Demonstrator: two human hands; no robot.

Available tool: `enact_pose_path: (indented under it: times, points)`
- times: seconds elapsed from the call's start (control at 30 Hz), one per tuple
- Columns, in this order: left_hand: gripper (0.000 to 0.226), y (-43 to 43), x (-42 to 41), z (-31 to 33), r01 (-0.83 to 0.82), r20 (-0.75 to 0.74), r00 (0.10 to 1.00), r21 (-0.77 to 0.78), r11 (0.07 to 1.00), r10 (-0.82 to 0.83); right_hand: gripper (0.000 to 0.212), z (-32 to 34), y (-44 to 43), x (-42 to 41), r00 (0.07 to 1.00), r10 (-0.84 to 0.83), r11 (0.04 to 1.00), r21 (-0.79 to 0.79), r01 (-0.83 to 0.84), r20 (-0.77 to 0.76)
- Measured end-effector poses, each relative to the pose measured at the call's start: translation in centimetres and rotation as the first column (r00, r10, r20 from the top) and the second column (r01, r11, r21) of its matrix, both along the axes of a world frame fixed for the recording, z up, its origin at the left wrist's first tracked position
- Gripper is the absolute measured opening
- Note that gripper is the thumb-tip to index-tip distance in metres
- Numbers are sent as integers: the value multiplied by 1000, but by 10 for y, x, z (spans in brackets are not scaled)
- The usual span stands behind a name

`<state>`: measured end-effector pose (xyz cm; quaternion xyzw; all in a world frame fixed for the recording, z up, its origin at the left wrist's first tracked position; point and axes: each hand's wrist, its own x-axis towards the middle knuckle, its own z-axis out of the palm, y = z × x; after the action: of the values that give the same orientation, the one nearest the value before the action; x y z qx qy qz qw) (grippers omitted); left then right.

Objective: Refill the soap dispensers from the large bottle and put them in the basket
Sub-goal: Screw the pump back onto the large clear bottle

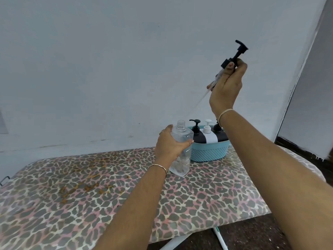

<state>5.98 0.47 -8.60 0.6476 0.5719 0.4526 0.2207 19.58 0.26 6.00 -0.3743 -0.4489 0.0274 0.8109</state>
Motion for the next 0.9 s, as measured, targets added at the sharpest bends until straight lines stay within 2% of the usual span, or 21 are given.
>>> enact_pose_path:
  times: [0.13, 0.23, 0.3, 0.4, 0.5, 0.6, 0.7, 0.9]
  points:
    - [98, 0, 0, 0, -4, -3, 1000, -3, 1000, 4, 21, -9, -1, -7, 993, 42, 999, -18, -40, 114]
    - [97, 1, 0, 0, -8, -9, 1000, -3, 1000, 8, 27, -15, 1, -11, 983, 70, 997, -53, -61, 170]
    - [97, 1, 0, 0, -9, -13, 1000, -3, 1000, 9, 29, -20, 3, -14, 975, 96, 992, -97, -78, 201]
    - [96, 1, 1, 0, -15, -16, 1000, -5, 1000, 15, 18, -26, 7, -16, 955, 156, 980, -159, -118, 252]
    - [96, 1, 1, 0, -23, -18, 1000, -12, 1000, 23, 14, -37, 13, -17, 911, 268, 942, -285, -179, 314]
    - [96, 0, 2, -1, -26, -10, 1000, -12, 1000, 26, 16, -54, 17, -18, 840, 317, 910, -392, -139, 440]
    - [95, -1, 2, 0, -24, 3, 1000, -11, 1000, 24, 27, -74, 16, -22, 798, 307, 901, -429, -67, 519]
    - [91, -7, 2, 3, -15, 24, 1000, -26, 1000, 16, 29, -99, 16, -27, 852, 303, 883, -461, -84, 426]
